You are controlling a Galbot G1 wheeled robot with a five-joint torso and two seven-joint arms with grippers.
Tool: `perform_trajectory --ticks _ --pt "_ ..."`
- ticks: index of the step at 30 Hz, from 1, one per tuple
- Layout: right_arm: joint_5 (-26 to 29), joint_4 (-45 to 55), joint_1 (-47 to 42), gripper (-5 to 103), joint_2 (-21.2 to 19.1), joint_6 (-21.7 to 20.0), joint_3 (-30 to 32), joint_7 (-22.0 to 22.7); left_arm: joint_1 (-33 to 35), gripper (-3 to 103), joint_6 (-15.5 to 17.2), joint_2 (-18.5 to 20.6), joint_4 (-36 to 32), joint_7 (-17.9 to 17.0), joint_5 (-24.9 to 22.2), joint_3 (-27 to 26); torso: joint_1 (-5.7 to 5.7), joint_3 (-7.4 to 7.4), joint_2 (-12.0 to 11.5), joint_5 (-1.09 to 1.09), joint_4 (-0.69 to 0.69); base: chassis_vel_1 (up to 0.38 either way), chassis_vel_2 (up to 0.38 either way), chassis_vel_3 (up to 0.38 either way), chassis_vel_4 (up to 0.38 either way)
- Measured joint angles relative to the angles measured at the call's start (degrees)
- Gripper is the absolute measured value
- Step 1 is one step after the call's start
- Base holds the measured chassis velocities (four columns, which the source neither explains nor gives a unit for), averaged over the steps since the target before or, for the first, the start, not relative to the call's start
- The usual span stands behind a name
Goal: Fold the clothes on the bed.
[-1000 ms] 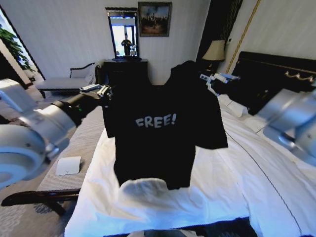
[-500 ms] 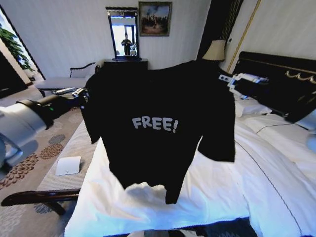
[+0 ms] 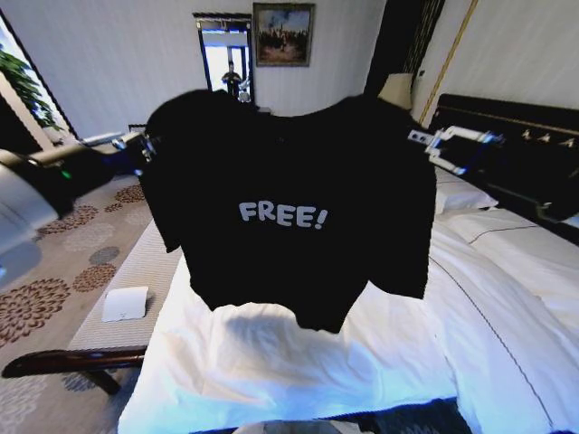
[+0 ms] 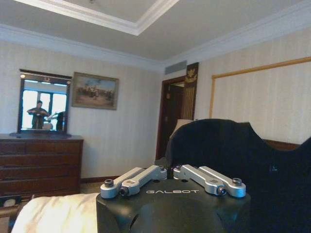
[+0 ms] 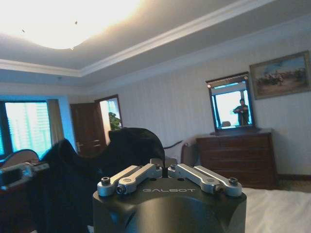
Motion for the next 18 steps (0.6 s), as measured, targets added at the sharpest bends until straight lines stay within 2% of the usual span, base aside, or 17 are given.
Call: perform_trajectory --ticks 6,9,11,12,14,16,18 --pt "5.3 0.0 -0.7 0 -1.4 -1.1 4.5 1.3 -1.1 1 -0.2 2.2 0.0 1.6 -2.4 -0.2 0.0 0.0 0.0 0.0 0.0 0.0 0.0 0.0 0.0" --pt "6.0 0.0 -0.7 0 -1.6 -1.4 4.7 1.6 -1.7 1 -0.3 3.4 0.0 2.1 -4.5 0.0 0.0 0.0 0.0 0.01 0.0 0.0 0.0 0.0 0.0" --pt "6.4 0.0 -0.9 0 -0.9 -2.1 3.6 2.8 -2.3 1 -0.5 4.0 0.0 2.4 -5.3 2.2 0.0 0.0 0.0 0.02 0.0 0.0 0.0 0.0 0.0" --pt "5.8 -0.1 -0.9 0 -0.2 -2.6 2.0 3.3 -2.3 1 -0.5 3.9 0.0 2.5 -4.4 4.1 0.0 0.0 0.0 0.01 -0.01 0.0 0.0 0.0 0.0" --pt "2.6 -0.1 -0.9 0 2.0 -3.1 -3.4 3.9 -1.7 1 -0.6 2.7 0.1 3.3 0.3 10.0 -0.01 0.0 0.0 0.01 -0.01 0.0 0.0 0.0 0.0" --pt "0.8 -0.1 -1.2 0 3.2 -3.5 -5.8 3.9 -0.9 1 -0.6 2.0 0.1 3.7 2.1 12.1 -0.01 0.0 0.0 0.01 0.0 0.0 0.0 0.0 0.0" --pt "-6.4 -0.2 -0.9 0 6.5 -5.5 -14.1 1.5 0.6 1 -0.3 -0.5 0.1 4.9 8.3 18.9 0.0 0.01 0.0 0.01 -0.01 0.0 0.0 0.0 0.0"
